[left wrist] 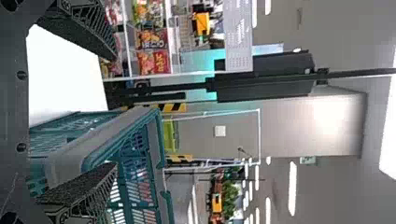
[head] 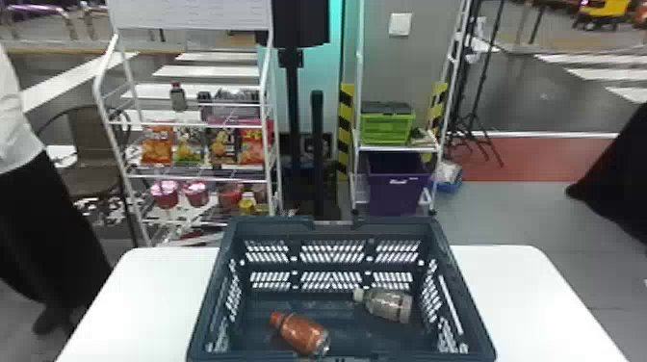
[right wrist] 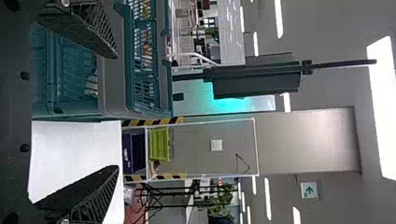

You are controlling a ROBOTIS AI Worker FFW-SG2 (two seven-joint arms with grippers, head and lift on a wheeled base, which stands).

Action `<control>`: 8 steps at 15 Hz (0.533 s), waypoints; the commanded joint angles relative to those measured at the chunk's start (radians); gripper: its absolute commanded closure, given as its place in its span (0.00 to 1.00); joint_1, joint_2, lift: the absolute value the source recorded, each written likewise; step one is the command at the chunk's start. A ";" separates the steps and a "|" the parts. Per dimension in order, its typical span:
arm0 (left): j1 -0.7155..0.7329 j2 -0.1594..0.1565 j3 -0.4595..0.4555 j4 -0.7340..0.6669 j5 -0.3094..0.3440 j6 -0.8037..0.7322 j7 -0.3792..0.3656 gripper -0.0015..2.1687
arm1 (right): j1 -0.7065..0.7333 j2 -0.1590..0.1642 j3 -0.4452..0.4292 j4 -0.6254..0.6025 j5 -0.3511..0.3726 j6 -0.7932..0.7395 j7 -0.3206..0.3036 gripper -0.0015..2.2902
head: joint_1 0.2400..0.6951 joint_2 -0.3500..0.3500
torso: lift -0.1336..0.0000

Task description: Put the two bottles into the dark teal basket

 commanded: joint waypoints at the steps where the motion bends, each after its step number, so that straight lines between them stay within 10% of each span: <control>1: 0.037 -0.003 -0.069 0.117 -0.047 -0.190 0.043 0.04 | -0.002 0.001 0.011 0.008 0.004 0.021 -0.001 0.01 | 0.57 0.50 | 1.00; 8: 0.062 -0.003 -0.199 0.255 -0.158 -0.374 0.177 0.04 | -0.001 0.001 0.027 0.033 0.010 0.024 0.001 0.01 | 0.57 0.50 | 1.00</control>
